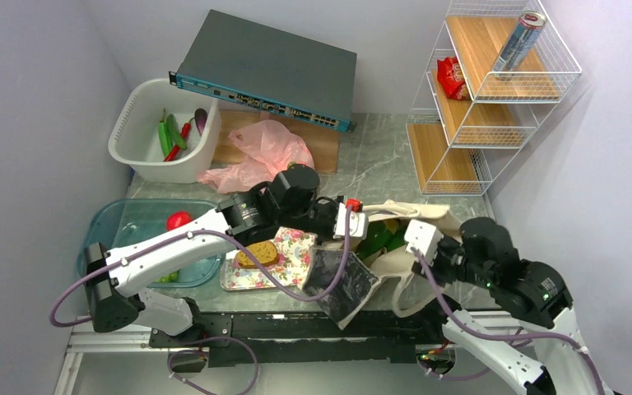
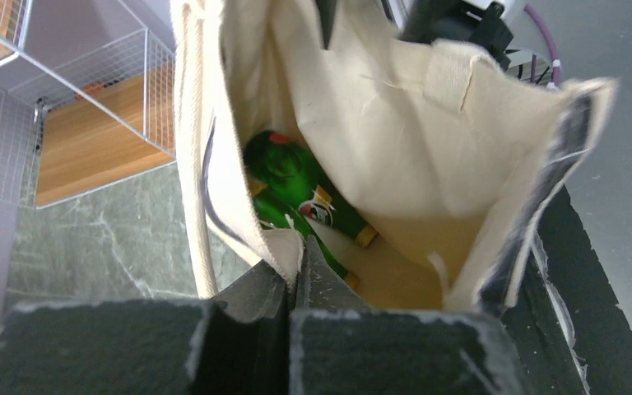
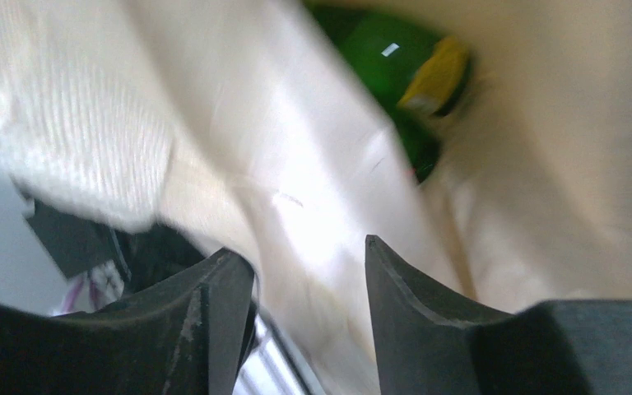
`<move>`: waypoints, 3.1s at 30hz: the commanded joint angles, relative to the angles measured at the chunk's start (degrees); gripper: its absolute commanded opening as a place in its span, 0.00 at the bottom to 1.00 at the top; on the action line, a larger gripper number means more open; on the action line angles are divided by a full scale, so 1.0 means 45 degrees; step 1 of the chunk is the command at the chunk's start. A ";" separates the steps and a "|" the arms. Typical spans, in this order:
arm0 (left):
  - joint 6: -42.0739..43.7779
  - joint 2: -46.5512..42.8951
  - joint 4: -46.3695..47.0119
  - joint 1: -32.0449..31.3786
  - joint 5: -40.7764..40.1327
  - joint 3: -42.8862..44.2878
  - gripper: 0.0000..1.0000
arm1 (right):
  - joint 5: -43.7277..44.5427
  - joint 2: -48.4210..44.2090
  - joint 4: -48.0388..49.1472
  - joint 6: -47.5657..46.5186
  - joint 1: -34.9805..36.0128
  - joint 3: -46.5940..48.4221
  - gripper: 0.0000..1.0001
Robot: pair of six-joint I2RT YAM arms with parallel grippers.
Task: Untie the knot of the grocery bags and take out the mixed food
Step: Adjust the takeout bag at the center of the board.
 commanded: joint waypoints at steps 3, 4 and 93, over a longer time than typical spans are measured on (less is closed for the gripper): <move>-0.1747 0.0871 0.3283 0.0139 -0.1804 0.3140 0.00 | -0.1057 0.1569 0.4367 0.0773 -0.0024 0.0800 0.41; -0.2375 0.1325 0.3209 0.0487 -0.1989 0.3807 0.00 | -0.0981 0.1652 0.4684 0.0565 -0.0015 0.0428 0.38; -0.0179 0.2963 0.4926 0.5735 0.3201 0.5021 0.00 | 0.2093 0.6876 1.5152 -0.0288 0.0086 -0.3459 0.12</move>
